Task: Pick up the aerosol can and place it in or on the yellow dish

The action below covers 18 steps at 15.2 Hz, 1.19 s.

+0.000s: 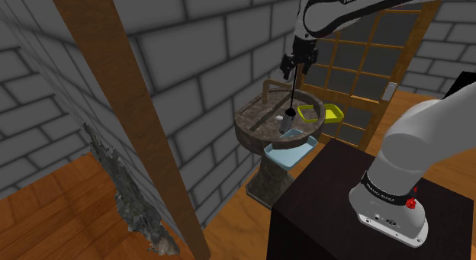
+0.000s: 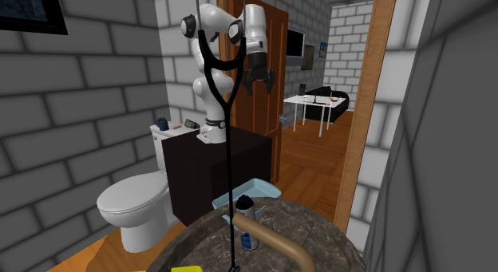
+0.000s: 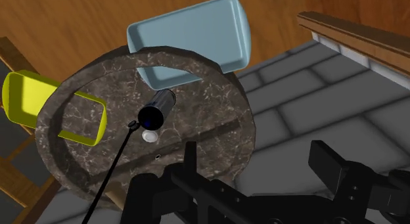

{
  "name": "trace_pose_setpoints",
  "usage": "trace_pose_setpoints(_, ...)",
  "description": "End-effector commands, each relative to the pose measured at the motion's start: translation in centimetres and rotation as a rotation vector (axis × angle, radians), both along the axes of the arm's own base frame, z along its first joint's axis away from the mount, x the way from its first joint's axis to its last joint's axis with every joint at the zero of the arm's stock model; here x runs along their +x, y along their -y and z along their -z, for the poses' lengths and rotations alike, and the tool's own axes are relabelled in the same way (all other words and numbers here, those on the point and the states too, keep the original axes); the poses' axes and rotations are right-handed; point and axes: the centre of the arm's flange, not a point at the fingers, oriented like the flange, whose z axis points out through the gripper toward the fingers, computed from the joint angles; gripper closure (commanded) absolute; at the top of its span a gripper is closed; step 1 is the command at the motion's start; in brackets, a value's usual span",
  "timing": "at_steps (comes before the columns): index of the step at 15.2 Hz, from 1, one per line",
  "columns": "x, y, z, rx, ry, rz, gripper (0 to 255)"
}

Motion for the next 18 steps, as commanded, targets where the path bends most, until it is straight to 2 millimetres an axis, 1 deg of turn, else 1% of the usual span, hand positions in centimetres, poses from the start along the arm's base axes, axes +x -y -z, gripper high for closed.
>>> trace_pose_setpoints(1,1.2,1.1,2.1,-0.002,0.002,0.027,0)
trace_pose_setpoints(10,5.6,6.9,11.4,-0.006,0.002,0.149,0)
trace_pose_setpoints(18,8.8,12.4,19.7,-0.009,0.002,0.256,0)
